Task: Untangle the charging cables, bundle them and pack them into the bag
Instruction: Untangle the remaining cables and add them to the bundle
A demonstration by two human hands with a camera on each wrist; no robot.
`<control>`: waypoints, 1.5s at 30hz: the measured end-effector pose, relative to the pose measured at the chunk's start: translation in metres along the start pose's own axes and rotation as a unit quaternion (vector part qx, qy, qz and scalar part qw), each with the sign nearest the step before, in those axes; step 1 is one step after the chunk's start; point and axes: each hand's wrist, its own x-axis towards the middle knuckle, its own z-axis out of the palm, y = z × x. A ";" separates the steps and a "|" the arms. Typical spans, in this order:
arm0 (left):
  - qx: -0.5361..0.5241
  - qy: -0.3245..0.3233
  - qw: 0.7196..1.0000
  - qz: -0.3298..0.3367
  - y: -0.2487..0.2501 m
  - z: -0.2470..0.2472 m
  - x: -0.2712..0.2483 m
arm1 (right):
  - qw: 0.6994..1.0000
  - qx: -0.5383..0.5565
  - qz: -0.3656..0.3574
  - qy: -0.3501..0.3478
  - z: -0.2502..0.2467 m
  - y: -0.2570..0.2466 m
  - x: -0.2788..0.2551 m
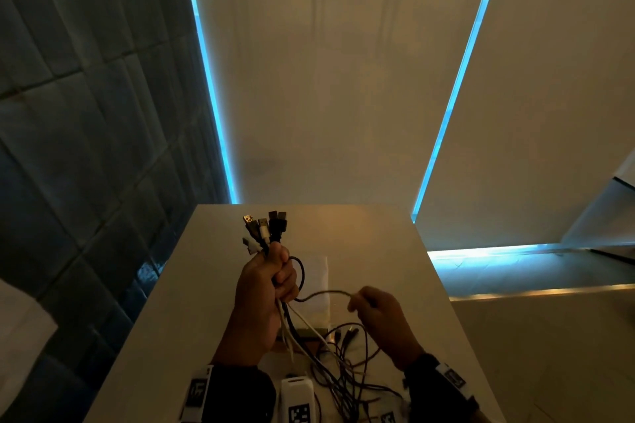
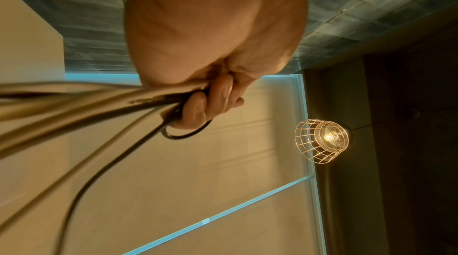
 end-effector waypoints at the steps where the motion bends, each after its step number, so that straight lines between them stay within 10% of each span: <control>1: 0.009 0.005 1.000 -0.007 0.000 0.000 0.000 | 0.999 0.046 0.000 0.016 -0.003 -0.013 0.001; 10: 0.023 0.048 0.998 -0.023 -0.002 0.013 -0.005 | 0.970 0.170 -0.137 -0.106 -0.002 -0.114 -0.020; 23: -0.081 -0.011 0.996 0.027 0.005 0.012 -0.008 | 0.967 0.152 -0.082 -0.186 0.006 -0.069 -0.024; 45: -0.052 -0.019 0.998 0.025 0.010 -0.001 -0.005 | 0.990 0.061 -0.032 -0.126 0.025 0.028 -0.006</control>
